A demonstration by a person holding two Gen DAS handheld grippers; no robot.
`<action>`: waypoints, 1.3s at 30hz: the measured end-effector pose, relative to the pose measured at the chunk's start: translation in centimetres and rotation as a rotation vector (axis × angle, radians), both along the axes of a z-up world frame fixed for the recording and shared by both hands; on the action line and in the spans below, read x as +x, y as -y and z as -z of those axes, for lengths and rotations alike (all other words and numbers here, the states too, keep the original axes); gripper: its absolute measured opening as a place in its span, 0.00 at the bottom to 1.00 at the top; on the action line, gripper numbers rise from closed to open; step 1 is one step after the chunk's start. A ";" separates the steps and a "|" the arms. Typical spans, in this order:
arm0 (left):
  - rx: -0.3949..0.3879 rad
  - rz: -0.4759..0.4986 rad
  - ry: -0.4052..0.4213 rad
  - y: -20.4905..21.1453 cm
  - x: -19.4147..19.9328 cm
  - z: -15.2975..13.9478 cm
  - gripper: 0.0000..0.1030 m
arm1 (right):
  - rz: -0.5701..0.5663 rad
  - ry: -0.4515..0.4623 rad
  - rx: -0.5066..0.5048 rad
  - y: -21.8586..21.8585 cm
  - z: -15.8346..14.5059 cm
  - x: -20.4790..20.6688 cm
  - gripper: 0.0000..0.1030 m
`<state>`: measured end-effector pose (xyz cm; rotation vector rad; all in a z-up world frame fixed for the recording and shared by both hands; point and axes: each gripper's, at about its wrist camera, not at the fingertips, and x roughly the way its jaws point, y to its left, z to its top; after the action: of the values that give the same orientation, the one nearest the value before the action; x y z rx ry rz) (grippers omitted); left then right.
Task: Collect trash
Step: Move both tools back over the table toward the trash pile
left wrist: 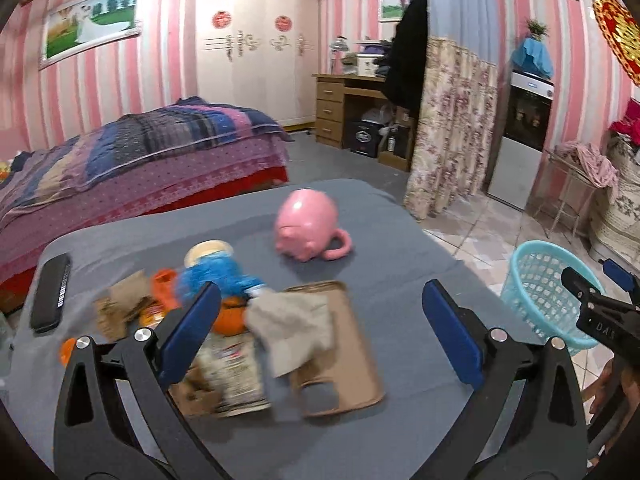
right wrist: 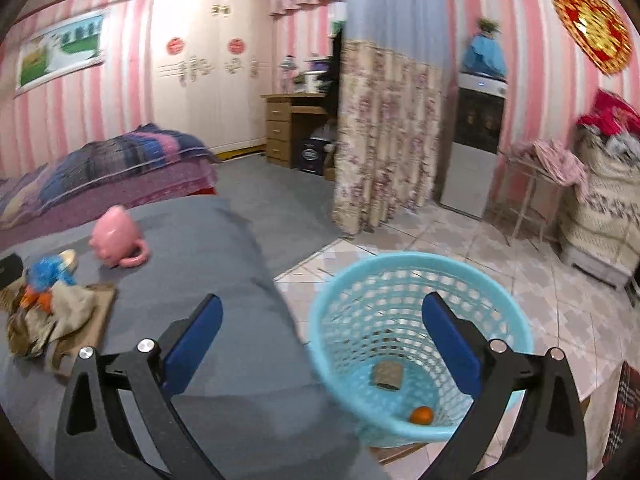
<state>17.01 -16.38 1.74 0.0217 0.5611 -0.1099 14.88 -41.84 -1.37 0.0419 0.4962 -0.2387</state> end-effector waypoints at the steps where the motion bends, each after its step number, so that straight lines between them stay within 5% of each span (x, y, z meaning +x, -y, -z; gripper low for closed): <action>1: 0.001 -0.010 -0.003 -1.0 -0.4 0.0 0.94 | -0.016 0.001 -0.001 -0.8 -0.1 0.0 0.95; 20: 0.012 -0.179 -0.070 -12.5 -3.3 3.6 0.94 | -0.154 -0.002 0.104 -8.4 -0.9 -0.4 0.96; 27: 0.029 -0.195 -0.062 -14.8 -4.3 3.9 0.94 | -0.155 0.007 0.049 -10.3 -0.6 -0.2 0.96; 32: -0.032 -0.224 -0.096 -16.9 -4.7 5.3 0.94 | -0.111 0.048 -0.017 -11.6 -0.6 -0.4 0.96; 39: -0.051 -0.223 -0.126 -16.6 -3.6 6.8 0.94 | -0.163 -0.056 0.048 -12.2 0.8 1.5 0.96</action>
<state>13.37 0.23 -5.09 -0.0982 0.6824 0.0924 16.34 -29.64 -2.20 0.0418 0.5586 -0.0688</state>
